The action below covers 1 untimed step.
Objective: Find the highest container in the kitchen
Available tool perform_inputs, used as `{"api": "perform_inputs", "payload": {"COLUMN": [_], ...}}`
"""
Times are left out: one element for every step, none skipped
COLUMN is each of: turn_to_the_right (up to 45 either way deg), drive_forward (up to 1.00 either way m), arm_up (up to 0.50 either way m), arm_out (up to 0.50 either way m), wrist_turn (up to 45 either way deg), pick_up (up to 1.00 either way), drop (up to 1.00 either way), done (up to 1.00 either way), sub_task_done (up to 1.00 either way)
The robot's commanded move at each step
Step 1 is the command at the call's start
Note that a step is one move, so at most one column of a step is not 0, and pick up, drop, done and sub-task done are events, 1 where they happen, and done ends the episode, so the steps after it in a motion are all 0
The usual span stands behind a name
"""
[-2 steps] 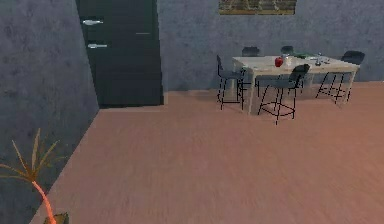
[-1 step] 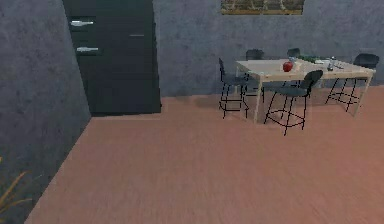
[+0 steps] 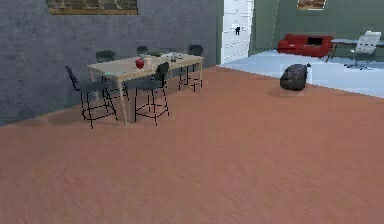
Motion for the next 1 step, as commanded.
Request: {"api": "perform_inputs", "payload": {"turn_to_the_right": [0.0], "drive_forward": [1.0], "arm_up": [0.0], "arm_out": [0.0], "wrist_turn": [0.0], "pick_up": [0.0], "drop": [0.0], "done": [0.0], "sub_task_done": [0.0]}}
